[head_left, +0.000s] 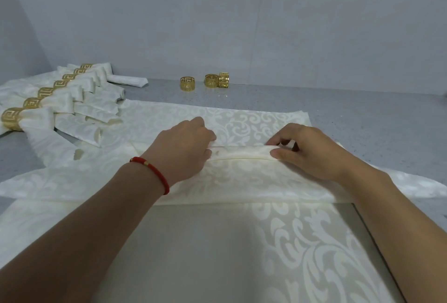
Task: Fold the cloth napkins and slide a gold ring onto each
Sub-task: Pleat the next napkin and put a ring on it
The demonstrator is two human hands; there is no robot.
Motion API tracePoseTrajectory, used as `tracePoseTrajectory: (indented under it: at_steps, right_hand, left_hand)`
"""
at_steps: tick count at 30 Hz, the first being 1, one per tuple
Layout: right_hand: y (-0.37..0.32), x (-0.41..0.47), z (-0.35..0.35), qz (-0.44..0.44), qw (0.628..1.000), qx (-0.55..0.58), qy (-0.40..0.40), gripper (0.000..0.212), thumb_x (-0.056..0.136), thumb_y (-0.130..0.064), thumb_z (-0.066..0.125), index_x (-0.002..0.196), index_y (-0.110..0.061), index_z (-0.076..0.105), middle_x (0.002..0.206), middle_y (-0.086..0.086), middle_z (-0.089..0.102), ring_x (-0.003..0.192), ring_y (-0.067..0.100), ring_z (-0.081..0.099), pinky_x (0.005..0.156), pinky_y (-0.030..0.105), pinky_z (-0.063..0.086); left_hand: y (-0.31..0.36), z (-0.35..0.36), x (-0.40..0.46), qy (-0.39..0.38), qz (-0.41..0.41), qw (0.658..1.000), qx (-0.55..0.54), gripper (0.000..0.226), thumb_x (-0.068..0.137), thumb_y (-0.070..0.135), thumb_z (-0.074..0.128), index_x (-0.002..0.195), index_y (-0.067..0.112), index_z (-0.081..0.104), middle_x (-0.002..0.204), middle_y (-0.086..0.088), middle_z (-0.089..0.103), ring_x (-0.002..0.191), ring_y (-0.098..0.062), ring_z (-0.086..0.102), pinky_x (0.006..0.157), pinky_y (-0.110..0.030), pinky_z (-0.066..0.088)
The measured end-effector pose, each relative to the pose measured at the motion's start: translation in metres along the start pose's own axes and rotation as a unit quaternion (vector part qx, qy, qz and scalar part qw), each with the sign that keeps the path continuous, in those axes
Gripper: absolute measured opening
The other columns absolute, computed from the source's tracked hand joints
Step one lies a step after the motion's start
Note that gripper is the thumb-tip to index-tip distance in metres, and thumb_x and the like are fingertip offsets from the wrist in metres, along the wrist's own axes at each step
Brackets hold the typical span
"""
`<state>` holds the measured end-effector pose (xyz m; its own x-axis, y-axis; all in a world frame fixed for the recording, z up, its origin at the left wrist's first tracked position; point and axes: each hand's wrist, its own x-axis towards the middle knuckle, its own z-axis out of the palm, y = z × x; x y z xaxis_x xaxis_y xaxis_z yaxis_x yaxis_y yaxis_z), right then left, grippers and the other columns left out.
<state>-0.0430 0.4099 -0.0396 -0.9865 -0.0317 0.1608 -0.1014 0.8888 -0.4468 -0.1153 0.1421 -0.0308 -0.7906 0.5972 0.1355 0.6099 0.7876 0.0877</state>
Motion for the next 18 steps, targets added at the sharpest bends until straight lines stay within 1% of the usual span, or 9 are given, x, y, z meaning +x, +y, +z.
tracePoseTrajectory:
  at_steps: [2,4,8,9,11,13,15,17,18]
  right_hand:
    - [-0.003,-0.001,-0.001,0.003,1.000,-0.008,-0.001,0.007,0.094,-0.027,0.072,0.101,-0.029,0.072,0.099,-0.015,0.066,0.093,-0.004,0.058,0.077,0.012,0.042]
    - [-0.007,-0.003,-0.004,0.009,1.000,-0.007,0.000,0.007,0.092,-0.026,0.073,0.096,-0.029,0.070,0.096,-0.014,0.069,0.093,0.002,0.062,0.081,0.022,0.046]
    - [-0.016,-0.005,-0.003,-0.006,0.999,-0.036,0.023,0.014,0.086,-0.019,0.073,0.090,-0.030,0.065,0.090,-0.012,0.067,0.089,0.008,0.061,0.080,0.032,0.052]
    - [-0.018,-0.005,-0.003,-0.010,0.999,-0.041,0.030,0.016,0.085,-0.016,0.071,0.088,-0.030,0.064,0.088,-0.013,0.066,0.088,0.008,0.060,0.078,0.033,0.052]
    - [-0.021,-0.005,-0.001,-0.011,0.999,-0.047,0.022,0.020,0.083,-0.011,0.066,0.086,-0.030,0.062,0.087,-0.014,0.063,0.086,0.004,0.058,0.074,0.032,0.051]
    - [-0.020,-0.007,-0.004,0.001,0.999,-0.048,-0.017,0.022,0.084,-0.011,0.066,0.086,-0.032,0.062,0.090,-0.015,0.062,0.086,0.001,0.058,0.072,0.024,0.046]
    - [-0.017,-0.010,-0.009,0.019,0.997,-0.025,-0.065,0.019,0.084,-0.018,0.071,0.089,-0.035,0.065,0.094,-0.015,0.063,0.088,0.000,0.059,0.074,0.019,0.046]
    - [-0.014,-0.013,-0.012,0.025,0.996,0.021,-0.077,0.007,0.088,-0.029,0.071,0.091,-0.035,0.068,0.096,-0.014,0.067,0.088,0.004,0.061,0.078,0.022,0.050]
    - [-0.013,-0.014,-0.012,0.018,0.997,0.039,-0.071,0.001,0.091,-0.034,0.069,0.090,-0.034,0.069,0.096,-0.014,0.069,0.087,0.006,0.062,0.078,0.024,0.051]
  left_hand:
    - [-0.002,0.001,0.000,0.013,0.019,0.999,0.030,0.017,0.101,0.031,0.049,0.113,0.027,0.060,0.115,0.004,0.051,0.104,-0.017,0.049,0.083,-0.035,0.045]
    - [-0.001,0.002,0.000,0.028,0.025,0.998,0.047,0.004,0.101,0.030,0.048,0.099,0.028,0.051,0.108,0.006,0.054,0.097,-0.017,0.048,0.085,-0.036,0.042]
    - [0.003,-0.003,0.001,0.048,0.037,0.997,0.053,0.007,0.100,0.027,0.045,0.095,0.029,0.042,0.102,0.009,0.056,0.094,-0.017,0.048,0.083,-0.036,0.037]
    - [0.003,-0.005,0.001,0.058,0.043,0.995,0.063,0.009,0.099,0.025,0.046,0.093,0.030,0.041,0.099,0.010,0.056,0.091,-0.017,0.047,0.082,-0.035,0.035]
    - [0.005,-0.009,0.001,0.070,0.058,0.993,0.081,0.012,0.096,0.021,0.048,0.089,0.030,0.042,0.092,0.011,0.054,0.085,-0.015,0.046,0.080,-0.034,0.033]
    - [0.006,-0.013,-0.001,0.052,0.072,0.993,0.083,0.016,0.092,0.017,0.052,0.088,0.031,0.046,0.087,0.011,0.052,0.085,-0.013,0.048,0.080,-0.032,0.029]
    - [0.005,-0.016,-0.004,-0.010,0.072,0.996,0.048,0.018,0.088,0.015,0.057,0.092,0.032,0.054,0.089,0.012,0.053,0.088,-0.011,0.050,0.081,-0.030,0.029]
    - [0.001,-0.021,-0.008,-0.064,0.055,0.996,-0.021,0.018,0.087,0.018,0.061,0.098,0.032,0.063,0.091,0.016,0.056,0.090,-0.008,0.053,0.082,-0.028,0.039]
    - [-0.001,-0.023,-0.009,-0.070,0.046,0.995,-0.061,0.016,0.089,0.020,0.062,0.098,0.032,0.067,0.090,0.017,0.059,0.088,-0.007,0.056,0.082,-0.026,0.044]
